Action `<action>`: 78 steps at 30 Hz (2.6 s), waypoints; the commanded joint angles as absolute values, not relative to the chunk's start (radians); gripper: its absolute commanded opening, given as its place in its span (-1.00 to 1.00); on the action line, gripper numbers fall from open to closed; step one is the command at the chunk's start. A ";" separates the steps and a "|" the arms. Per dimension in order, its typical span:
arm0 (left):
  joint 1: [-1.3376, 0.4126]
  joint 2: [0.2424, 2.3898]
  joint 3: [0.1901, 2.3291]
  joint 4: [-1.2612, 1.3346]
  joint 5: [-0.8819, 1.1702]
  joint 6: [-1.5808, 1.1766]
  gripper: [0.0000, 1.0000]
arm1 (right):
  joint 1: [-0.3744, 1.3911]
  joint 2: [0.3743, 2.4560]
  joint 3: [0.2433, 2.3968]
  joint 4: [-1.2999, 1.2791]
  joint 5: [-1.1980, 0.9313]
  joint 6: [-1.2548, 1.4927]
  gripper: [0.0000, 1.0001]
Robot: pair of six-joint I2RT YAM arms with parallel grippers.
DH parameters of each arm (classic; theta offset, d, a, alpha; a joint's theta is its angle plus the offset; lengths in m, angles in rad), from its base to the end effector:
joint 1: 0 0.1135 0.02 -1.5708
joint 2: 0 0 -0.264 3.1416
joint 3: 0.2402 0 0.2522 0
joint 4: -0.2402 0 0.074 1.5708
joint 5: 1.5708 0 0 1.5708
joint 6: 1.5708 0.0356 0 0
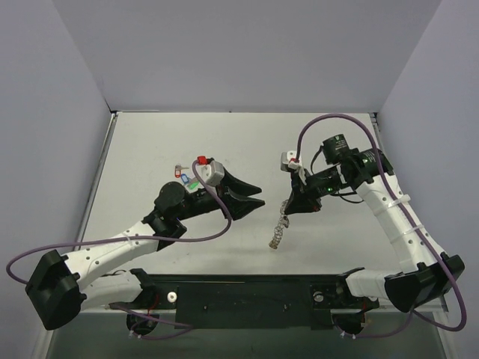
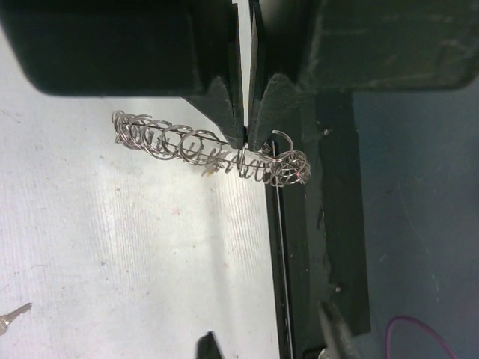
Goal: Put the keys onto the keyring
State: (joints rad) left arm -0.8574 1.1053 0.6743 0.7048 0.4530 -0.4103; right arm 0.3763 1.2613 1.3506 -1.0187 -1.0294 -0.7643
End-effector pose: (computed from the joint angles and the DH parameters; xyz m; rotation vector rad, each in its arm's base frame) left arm 0.1526 -0.2001 0.3302 0.7234 1.2670 -1.3500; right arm 0.2059 0.1142 0.3726 -1.4869 1.5770 1.0457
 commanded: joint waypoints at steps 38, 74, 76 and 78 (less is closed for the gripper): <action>-0.980 1.424 0.755 0.828 0.580 -0.193 -0.18 | 0.446 1.365 1.506 -1.477 -0.931 -1.152 -1.00; -1.006 1.433 0.720 1.024 0.522 -0.363 -1.00 | 0.335 1.315 1.444 -1.444 -1.084 -1.150 -0.69; -1.006 1.427 0.695 1.067 0.502 -0.388 -1.00 | 0.302 1.296 1.419 -1.425 -1.124 -1.134 -0.57; -1.009 1.424 0.689 1.087 0.485 -0.410 -1.00 | 0.261 1.275 1.395 -1.373 -1.161 -1.076 -0.53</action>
